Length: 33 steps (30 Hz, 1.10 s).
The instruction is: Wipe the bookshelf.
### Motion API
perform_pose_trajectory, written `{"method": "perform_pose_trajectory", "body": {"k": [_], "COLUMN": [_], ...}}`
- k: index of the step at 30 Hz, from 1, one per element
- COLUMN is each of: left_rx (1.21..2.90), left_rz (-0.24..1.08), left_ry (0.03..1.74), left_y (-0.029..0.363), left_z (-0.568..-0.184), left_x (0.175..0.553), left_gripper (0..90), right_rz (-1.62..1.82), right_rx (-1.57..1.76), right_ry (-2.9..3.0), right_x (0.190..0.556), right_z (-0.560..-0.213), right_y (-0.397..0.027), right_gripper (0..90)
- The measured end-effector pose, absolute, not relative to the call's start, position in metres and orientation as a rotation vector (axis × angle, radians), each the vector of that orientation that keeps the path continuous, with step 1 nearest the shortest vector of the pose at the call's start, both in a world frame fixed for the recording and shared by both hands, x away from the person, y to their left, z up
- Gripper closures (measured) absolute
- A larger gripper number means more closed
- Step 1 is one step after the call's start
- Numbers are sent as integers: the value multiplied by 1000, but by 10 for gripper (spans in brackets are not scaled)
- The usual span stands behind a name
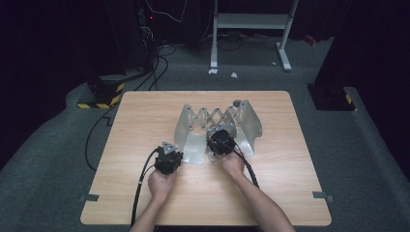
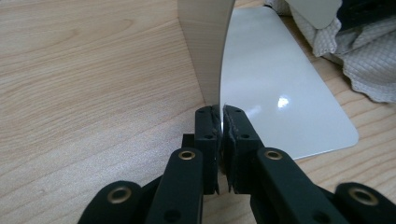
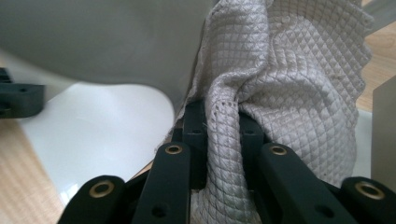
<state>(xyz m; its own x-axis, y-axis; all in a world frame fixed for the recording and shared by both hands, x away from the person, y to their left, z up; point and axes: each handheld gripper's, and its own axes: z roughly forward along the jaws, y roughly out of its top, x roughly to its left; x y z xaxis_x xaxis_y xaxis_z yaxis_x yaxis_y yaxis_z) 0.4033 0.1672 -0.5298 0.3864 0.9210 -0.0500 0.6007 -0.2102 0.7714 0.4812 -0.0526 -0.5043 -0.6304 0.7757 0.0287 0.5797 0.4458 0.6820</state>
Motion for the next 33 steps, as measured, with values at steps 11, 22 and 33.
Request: {"method": "perform_pose_trajectory", "body": {"k": [11,22,33], "left_rx": [1917,1920,1923], "left_rz": [551,557,560], "left_ry": [1305,1303,1302], "left_y": [168,167,167], "left_z": [-530,-530,-530], "left_x": [403,403,403], "left_gripper": [843,842,842], "right_rz": [960,1106,1217], "right_rx": [1228,1127,1037], "right_ry": [2411,2361,2320], "right_x": [495,477,458], "right_z": [-509,-468,-438], "right_y": [-49,-58,-65], "right_gripper": [797,796,795]}}
